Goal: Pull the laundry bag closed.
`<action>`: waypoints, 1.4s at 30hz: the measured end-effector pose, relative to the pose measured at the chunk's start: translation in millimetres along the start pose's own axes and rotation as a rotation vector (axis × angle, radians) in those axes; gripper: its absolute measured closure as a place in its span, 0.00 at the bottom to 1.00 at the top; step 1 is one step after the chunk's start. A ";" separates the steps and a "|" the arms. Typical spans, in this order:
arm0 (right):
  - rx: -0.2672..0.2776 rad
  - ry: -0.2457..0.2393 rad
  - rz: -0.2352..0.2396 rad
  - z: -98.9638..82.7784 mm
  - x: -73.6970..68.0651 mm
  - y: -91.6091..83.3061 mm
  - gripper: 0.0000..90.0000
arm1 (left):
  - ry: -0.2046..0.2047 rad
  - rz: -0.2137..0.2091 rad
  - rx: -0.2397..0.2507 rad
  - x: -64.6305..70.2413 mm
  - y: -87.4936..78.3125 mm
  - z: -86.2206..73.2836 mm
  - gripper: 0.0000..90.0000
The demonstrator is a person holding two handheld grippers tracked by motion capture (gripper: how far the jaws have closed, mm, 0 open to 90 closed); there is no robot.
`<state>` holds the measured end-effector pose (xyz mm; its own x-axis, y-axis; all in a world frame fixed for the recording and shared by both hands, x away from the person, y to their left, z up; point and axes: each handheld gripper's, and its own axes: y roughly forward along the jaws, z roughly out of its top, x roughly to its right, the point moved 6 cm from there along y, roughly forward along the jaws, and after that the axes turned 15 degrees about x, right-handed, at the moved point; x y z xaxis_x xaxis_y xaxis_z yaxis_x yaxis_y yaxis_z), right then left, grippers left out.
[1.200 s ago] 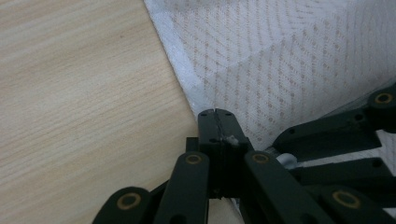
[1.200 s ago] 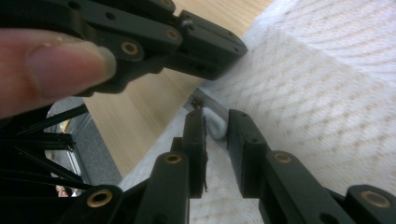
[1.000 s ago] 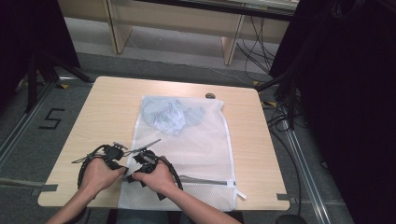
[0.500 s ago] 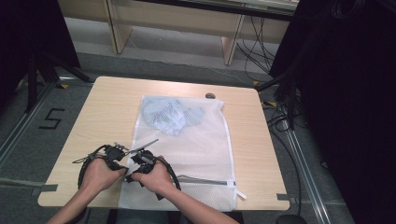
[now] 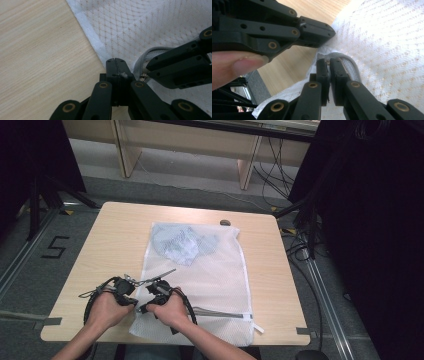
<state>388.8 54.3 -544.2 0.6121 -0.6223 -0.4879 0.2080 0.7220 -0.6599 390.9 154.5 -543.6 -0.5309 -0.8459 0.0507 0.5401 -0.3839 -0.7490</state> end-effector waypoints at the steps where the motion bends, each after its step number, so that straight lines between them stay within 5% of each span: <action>1: 0.003 -0.017 0.005 0.2 1.6 0.3 0.97 | 0.001 0.001 0.001 0.2 0.0 0.0 1.00; 2: 0.008 -0.040 0.006 0.5 3.1 0.5 0.97 | 0.003 0.002 -0.004 0.3 -0.3 0.0 1.00; 3: 0.008 -0.004 -0.009 0.0 1.0 0.2 0.97 | 0.002 0.004 0.002 0.9 0.1 -0.1 1.00; 7: 0.004 0.006 -0.037 -0.1 -0.2 -0.3 0.97 | 0.002 0.007 0.010 1.1 0.2 -0.4 1.00; 14: 0.005 -0.067 -0.031 2.2 7.0 -1.6 0.97 | 0.011 0.013 -0.005 0.9 -1.7 -0.7 1.00; 15: -0.010 -0.017 -0.041 0.9 4.4 -3.3 0.97 | 0.007 0.009 0.005 1.1 -0.7 -0.7 1.00; 17: 0.009 -0.058 -0.045 2.0 7.9 -1.7 0.97 | 0.014 0.005 0.013 1.4 0.2 -0.6 1.00; 21: 0.011 -0.061 -0.051 4.0 7.7 -2.2 0.97 | 0.032 0.010 -0.004 1.1 -1.2 -0.6 1.00; 23: -0.006 -0.011 -0.057 3.7 5.9 -3.7 0.97 | 0.026 0.008 0.007 1.3 -0.5 -0.7 1.00; 25: -0.004 -0.011 -0.060 4.4 6.0 -3.2 0.97 | 0.038 0.013 -0.006 1.3 -1.7 -0.7 1.00; 34: 0.014 -0.004 -0.019 8.4 3.2 -1.5 0.97 | -0.010 0.003 0.011 -0.5 -1.2 -1.1 1.00; 39: 0.002 0.018 -0.043 6.1 0.3 0.9 0.97 | -0.021 -0.003 0.027 -0.2 -1.9 -1.4 0.98; 42: 0.008 -0.016 -0.032 5.8 0.3 1.7 0.97 | -0.027 -0.004 0.049 1.2 -2.4 -1.0 0.95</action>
<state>393.7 57.1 -542.1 0.6174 -0.6400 -0.4574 0.2337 0.7045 -0.6702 388.3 154.8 -542.5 -0.5157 -0.8538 0.0717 0.5699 -0.4043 -0.7154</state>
